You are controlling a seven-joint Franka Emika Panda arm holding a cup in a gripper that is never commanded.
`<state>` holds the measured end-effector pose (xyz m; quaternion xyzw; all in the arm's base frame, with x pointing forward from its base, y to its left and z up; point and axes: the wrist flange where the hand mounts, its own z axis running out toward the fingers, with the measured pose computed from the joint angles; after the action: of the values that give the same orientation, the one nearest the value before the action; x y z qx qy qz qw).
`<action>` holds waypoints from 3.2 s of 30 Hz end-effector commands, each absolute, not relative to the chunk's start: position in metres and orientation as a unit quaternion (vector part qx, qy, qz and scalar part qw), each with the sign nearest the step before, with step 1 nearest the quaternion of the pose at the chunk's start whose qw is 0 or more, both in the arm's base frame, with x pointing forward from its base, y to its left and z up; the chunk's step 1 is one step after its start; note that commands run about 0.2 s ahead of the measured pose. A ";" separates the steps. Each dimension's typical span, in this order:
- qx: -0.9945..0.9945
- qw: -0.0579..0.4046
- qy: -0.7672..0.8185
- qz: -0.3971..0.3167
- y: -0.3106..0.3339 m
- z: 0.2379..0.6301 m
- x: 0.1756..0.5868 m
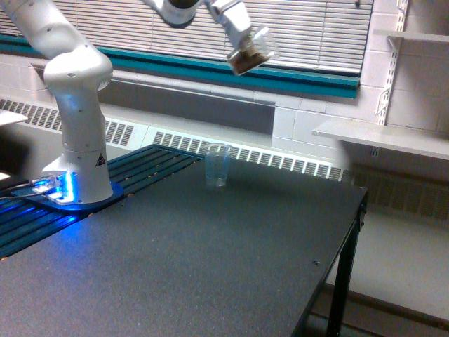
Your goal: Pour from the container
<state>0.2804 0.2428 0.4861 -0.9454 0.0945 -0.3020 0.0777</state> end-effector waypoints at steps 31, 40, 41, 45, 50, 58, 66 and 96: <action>-0.930 0.109 0.278 -0.215 0.300 0.428 0.222; -0.921 0.120 0.322 -0.182 0.315 0.422 0.218; -0.919 0.120 0.329 -0.180 0.315 0.422 0.219; -0.912 0.121 0.352 -0.170 0.318 0.421 0.217; -0.903 0.119 0.383 -0.151 0.317 0.415 0.217; -0.887 0.120 0.427 -0.126 0.306 0.404 0.219; -0.872 0.125 0.463 -0.098 0.297 0.390 0.213; -0.848 0.173 0.501 -0.011 0.306 0.366 0.210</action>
<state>0.2092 0.2999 0.3637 -0.8383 0.5200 -0.0148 0.1631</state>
